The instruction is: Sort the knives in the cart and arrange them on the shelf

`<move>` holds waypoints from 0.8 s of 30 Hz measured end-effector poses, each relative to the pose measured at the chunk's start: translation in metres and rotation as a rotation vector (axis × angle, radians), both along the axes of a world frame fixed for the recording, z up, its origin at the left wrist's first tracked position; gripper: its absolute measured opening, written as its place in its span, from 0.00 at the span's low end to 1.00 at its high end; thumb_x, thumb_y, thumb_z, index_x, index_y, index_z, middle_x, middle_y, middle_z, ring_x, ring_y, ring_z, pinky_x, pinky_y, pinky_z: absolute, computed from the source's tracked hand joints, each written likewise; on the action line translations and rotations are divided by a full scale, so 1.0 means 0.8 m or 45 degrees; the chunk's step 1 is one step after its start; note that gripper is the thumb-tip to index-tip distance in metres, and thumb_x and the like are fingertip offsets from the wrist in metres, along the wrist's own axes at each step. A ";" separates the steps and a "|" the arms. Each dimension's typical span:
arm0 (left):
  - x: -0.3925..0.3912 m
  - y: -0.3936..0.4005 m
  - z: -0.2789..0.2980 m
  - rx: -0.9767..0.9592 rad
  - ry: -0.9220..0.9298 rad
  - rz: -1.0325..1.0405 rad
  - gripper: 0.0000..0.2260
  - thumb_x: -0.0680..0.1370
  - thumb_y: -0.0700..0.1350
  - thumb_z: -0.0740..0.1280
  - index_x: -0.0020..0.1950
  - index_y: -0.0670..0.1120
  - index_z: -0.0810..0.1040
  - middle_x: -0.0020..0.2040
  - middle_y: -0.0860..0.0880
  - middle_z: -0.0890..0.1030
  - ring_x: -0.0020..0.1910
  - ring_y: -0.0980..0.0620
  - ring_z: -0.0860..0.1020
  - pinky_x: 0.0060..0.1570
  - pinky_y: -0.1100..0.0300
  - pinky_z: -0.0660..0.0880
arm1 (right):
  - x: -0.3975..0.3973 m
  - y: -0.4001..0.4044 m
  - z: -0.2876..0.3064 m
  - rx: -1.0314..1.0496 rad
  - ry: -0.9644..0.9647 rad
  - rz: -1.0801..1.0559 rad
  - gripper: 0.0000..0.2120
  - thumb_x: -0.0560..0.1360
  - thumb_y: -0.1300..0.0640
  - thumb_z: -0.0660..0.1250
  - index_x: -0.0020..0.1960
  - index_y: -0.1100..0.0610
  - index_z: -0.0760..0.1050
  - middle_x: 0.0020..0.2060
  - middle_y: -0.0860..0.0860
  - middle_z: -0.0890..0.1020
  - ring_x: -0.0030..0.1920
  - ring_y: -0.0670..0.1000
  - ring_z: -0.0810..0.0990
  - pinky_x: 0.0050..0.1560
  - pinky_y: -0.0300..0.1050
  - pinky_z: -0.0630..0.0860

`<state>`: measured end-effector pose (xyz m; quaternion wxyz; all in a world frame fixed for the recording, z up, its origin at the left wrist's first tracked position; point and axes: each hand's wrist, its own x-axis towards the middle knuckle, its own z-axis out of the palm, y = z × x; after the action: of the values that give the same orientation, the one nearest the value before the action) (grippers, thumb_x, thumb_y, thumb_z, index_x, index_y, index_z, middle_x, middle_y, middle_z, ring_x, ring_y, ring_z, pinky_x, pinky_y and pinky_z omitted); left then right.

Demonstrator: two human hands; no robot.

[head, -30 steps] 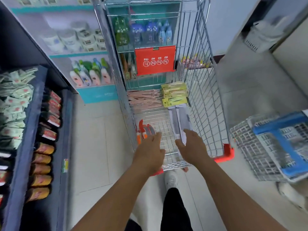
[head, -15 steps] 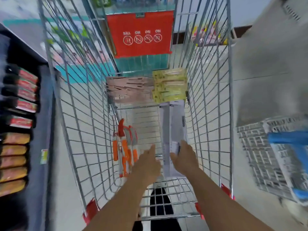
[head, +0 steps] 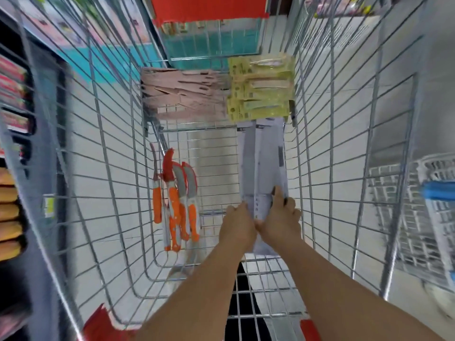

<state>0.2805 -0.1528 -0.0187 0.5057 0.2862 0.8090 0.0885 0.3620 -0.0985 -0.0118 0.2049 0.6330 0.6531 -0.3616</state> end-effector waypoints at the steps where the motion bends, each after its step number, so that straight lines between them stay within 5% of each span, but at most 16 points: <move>1: 0.000 0.002 -0.001 0.016 0.004 0.015 0.09 0.79 0.41 0.57 0.57 0.44 0.72 0.53 0.42 0.72 0.48 0.41 0.76 0.44 0.55 0.72 | 0.000 0.000 0.000 -0.007 0.024 0.000 0.46 0.72 0.46 0.69 0.77 0.49 0.42 0.69 0.58 0.59 0.66 0.62 0.62 0.61 0.58 0.69; 8: -0.011 -0.001 -0.003 -0.074 0.021 0.280 0.09 0.78 0.42 0.63 0.57 0.44 0.75 0.53 0.45 0.78 0.45 0.49 0.74 0.43 0.60 0.68 | -0.006 0.000 0.014 -0.054 0.114 0.067 0.37 0.75 0.52 0.62 0.77 0.49 0.46 0.67 0.58 0.62 0.65 0.60 0.63 0.63 0.53 0.66; 12: -0.013 0.001 -0.005 -0.107 0.170 0.267 0.17 0.77 0.44 0.66 0.65 0.45 0.71 0.63 0.44 0.68 0.61 0.45 0.70 0.54 0.56 0.70 | -0.011 -0.003 0.005 -0.094 0.066 -0.197 0.41 0.73 0.49 0.68 0.76 0.54 0.46 0.68 0.60 0.60 0.67 0.63 0.62 0.64 0.55 0.65; 15: -0.010 0.000 -0.008 -0.077 0.117 0.407 0.19 0.78 0.45 0.64 0.68 0.44 0.66 0.65 0.43 0.68 0.62 0.44 0.70 0.60 0.51 0.71 | -0.013 -0.003 -0.001 -0.105 0.007 -0.154 0.38 0.73 0.50 0.68 0.75 0.56 0.50 0.65 0.60 0.63 0.65 0.64 0.64 0.60 0.55 0.68; 19: -0.015 -0.002 -0.013 -0.084 0.049 0.511 0.18 0.80 0.46 0.61 0.69 0.43 0.66 0.63 0.43 0.73 0.60 0.42 0.73 0.58 0.49 0.72 | -0.008 0.004 -0.005 -0.052 -0.004 -0.230 0.25 0.74 0.62 0.62 0.69 0.58 0.58 0.60 0.61 0.69 0.59 0.63 0.71 0.53 0.54 0.71; 24: -0.017 0.000 -0.004 -0.086 0.023 0.440 0.12 0.81 0.44 0.56 0.61 0.40 0.72 0.59 0.42 0.76 0.52 0.45 0.74 0.47 0.58 0.68 | -0.003 0.007 -0.005 -0.076 0.021 -0.206 0.27 0.74 0.62 0.62 0.70 0.57 0.57 0.58 0.60 0.71 0.53 0.62 0.75 0.48 0.52 0.75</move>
<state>0.2671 -0.1528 -0.0215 0.4851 0.1267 0.8531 0.1444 0.3597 -0.0933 -0.0156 0.1883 0.6745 0.5903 -0.4013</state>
